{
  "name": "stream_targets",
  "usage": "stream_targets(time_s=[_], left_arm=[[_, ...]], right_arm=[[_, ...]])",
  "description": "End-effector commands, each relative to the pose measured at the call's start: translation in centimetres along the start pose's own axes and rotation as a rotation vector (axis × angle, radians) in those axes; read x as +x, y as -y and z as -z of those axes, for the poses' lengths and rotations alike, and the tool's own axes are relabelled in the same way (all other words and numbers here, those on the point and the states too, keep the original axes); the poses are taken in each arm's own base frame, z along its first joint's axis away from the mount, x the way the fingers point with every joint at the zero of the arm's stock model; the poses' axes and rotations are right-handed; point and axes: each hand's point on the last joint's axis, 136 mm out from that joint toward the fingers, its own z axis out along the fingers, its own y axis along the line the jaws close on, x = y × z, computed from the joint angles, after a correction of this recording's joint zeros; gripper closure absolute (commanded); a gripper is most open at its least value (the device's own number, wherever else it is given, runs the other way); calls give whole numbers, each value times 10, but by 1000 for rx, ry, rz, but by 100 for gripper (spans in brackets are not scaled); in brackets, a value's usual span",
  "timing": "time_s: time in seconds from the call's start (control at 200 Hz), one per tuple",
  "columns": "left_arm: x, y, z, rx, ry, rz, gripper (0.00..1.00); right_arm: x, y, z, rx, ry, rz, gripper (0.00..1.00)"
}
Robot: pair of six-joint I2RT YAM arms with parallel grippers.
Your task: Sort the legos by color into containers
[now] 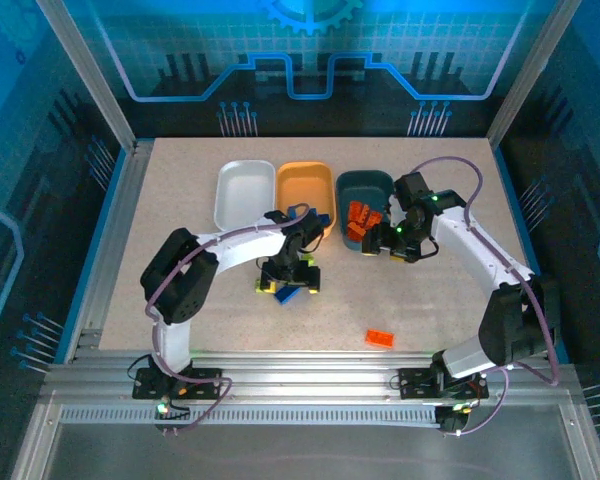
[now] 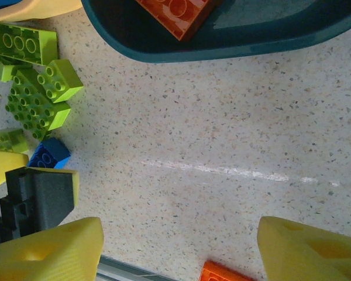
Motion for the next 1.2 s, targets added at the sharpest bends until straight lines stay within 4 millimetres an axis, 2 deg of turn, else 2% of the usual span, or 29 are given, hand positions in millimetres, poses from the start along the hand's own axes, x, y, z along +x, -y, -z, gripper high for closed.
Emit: stream_targets(time_s=[0.0, 0.17, 0.47, 0.71, 0.79, 0.915, 1.055, 1.11, 1.166, 1.196], left_arm=[[8, 10, -6, 2, -38, -7, 7], [16, 16, -14, -8, -59, -31, 14], [9, 1, -30, -132, -79, -69, 30], [8, -8, -40, -178, -89, -80, 52], [10, -10, -41, -177, -90, -78, 59], [13, -12, -37, -168, -80, -76, 66], [16, -11, -26, -144, -62, -71, 67], [17, -9, -19, -126, -53, -68, 67], [18, -6, -11, -110, -45, -66, 67], [18, -4, -5, -98, -35, -67, 67]], right_arm=[[8, -3, -4, -18, -22, 14, 29], [9, -1, -6, -16, -28, 15, 29], [14, 1, -6, -13, -32, 17, 29], [28, 5, 5, -6, -39, 14, 29], [43, 7, 8, -2, -89, 5, 29], [79, 20, 5, 61, -196, -31, 26], [120, 41, -4, 165, -285, -65, 14], [136, 47, -11, 195, -319, -72, 7], [146, 48, -17, 208, -330, -71, 2], [157, 53, -24, 224, -357, -79, 1]])
